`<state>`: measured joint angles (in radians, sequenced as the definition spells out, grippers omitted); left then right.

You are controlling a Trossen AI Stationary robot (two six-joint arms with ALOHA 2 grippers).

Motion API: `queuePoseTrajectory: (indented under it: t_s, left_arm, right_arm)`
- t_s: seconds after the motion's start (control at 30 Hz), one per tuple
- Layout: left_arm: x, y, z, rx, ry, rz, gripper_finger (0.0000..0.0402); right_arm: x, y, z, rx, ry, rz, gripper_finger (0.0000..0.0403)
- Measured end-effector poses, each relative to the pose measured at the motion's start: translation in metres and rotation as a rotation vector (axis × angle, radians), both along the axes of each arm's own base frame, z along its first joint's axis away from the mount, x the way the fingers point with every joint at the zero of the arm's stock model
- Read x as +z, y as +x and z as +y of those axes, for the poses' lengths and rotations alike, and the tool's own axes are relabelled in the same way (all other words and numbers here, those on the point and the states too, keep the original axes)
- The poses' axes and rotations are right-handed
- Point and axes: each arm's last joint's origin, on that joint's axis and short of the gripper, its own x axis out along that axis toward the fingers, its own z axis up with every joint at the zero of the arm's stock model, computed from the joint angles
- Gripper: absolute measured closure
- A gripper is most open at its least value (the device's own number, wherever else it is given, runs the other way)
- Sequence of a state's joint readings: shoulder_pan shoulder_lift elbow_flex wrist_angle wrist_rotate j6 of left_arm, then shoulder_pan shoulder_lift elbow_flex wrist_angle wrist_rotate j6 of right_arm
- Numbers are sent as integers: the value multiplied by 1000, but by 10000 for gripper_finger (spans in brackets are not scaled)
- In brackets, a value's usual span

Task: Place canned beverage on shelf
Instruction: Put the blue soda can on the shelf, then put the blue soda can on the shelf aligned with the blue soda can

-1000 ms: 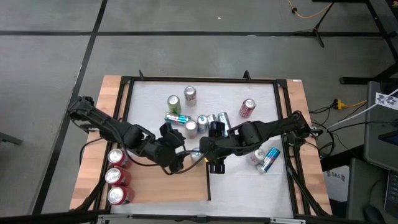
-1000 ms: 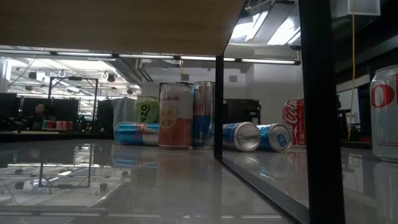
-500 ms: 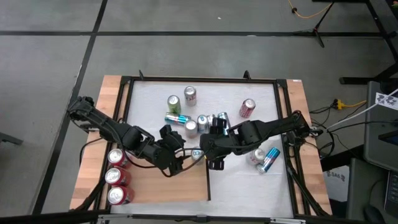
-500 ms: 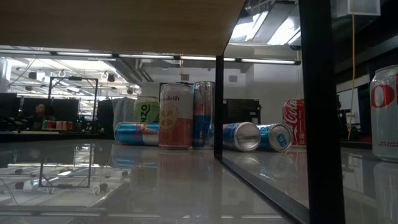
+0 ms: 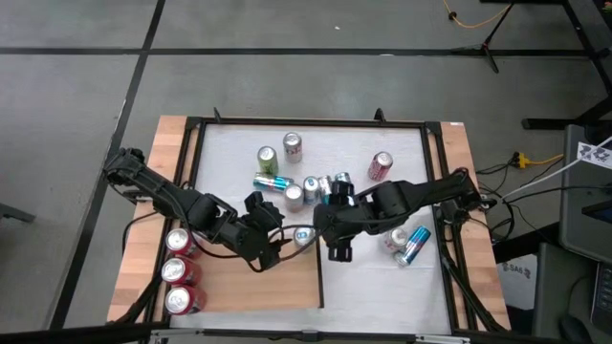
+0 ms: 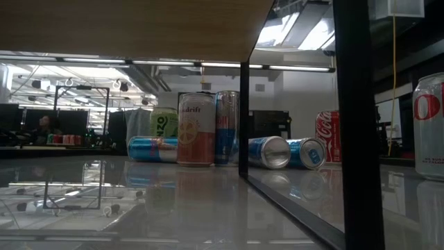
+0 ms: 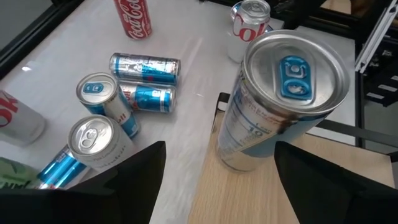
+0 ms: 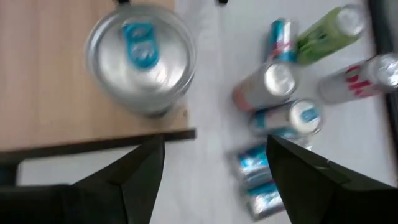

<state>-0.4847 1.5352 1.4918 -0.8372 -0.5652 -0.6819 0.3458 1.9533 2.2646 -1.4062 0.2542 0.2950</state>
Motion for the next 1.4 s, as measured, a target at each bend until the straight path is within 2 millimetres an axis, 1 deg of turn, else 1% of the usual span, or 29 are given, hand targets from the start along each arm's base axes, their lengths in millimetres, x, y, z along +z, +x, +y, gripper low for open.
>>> queuePoseTrajectory:
  t_s: [0.1,0.3,0.37,0.57,0.7,0.8,0.87,0.97,1.13,1.27,1.4]
  left_arm:
    - [0,0,0,0,2,4,107]
    - [0,0,0,-2,5,7,107]
    - [0,0,0,-2,5,7,107]
    - [0,0,0,-1,1,3,107]
    - [0,1,1,3,-3,-2,107]
    - [0,2,3,17,-12,-5,107]
    - [0,2,5,30,-20,-7,107]
    - [0,4,7,40,-24,-12,107]
    - [2,8,13,62,-33,-30,107]
    - [2,10,18,96,-52,-39,107]
    - [2,12,22,123,-64,-45,107]
  right_arm:
    - [5,-10,-2,6,44,43,132]
    - [22,-40,-10,6,74,104,132]
    - [31,-49,-11,20,94,76,132]
    - [62,-87,-11,69,153,-12,132]
    - [80,-116,-11,46,159,-97,132]
    - [92,-136,-10,30,172,-155,132]
    - [95,-149,-8,19,177,-179,132]
    - [89,-169,-8,-23,185,-176,132]
    - [59,-207,-15,-178,254,-106,132]
    - [33,-234,-25,-394,375,-58,132]
    - [4,-255,-33,-656,510,7,132]
